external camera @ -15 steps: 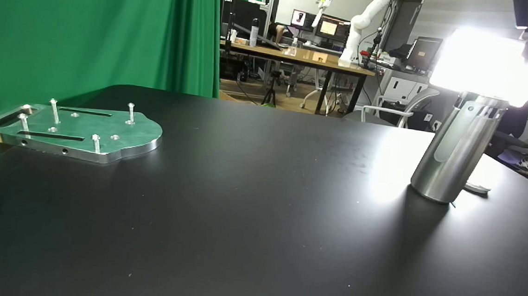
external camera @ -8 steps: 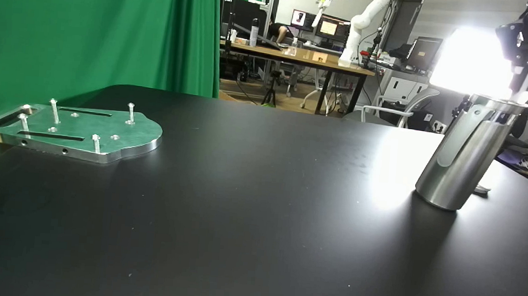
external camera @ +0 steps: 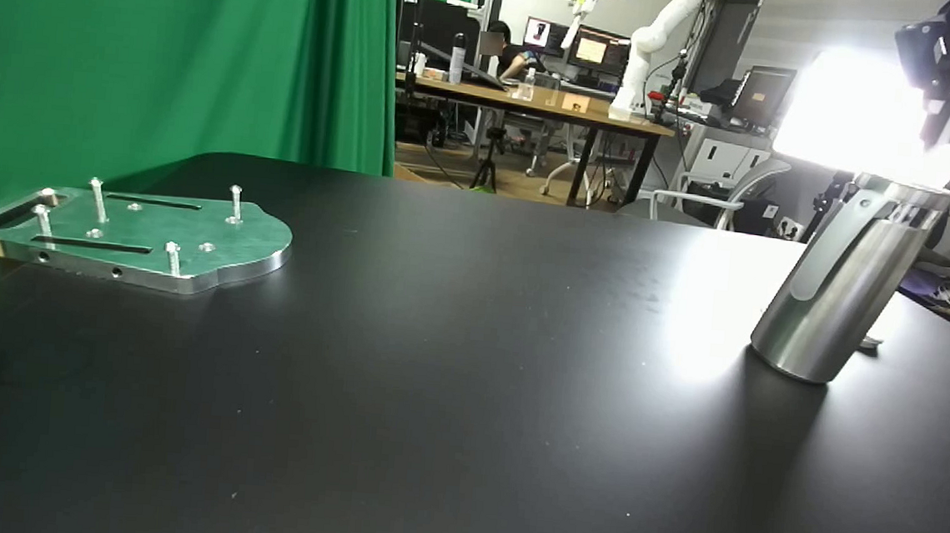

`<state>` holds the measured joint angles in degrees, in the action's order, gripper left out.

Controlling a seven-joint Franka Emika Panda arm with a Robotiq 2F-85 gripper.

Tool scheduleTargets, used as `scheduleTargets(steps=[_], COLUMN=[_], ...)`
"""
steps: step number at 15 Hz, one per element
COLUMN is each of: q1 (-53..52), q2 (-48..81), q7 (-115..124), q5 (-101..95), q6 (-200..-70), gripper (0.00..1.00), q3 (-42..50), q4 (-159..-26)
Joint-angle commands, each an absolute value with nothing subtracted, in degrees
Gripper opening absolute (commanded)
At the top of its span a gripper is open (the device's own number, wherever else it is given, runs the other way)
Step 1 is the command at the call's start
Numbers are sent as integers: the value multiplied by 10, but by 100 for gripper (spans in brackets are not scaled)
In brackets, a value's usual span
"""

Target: Move the bottle brush up and down repeatedly in the flask

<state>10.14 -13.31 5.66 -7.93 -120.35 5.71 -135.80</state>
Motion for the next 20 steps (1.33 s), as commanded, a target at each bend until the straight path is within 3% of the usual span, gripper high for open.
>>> scheduleTargets(steps=[1, 9, 20], q1=[98, 100, 95], q2=[-173, -219, -144], q7=[74, 75, 47], q5=[-85, -86, -36], q6=[-1173, -1156, -1217], gripper=[4, 4, 4], q3=[55, 48, 69], q4=[-1331, -1313, -1352])
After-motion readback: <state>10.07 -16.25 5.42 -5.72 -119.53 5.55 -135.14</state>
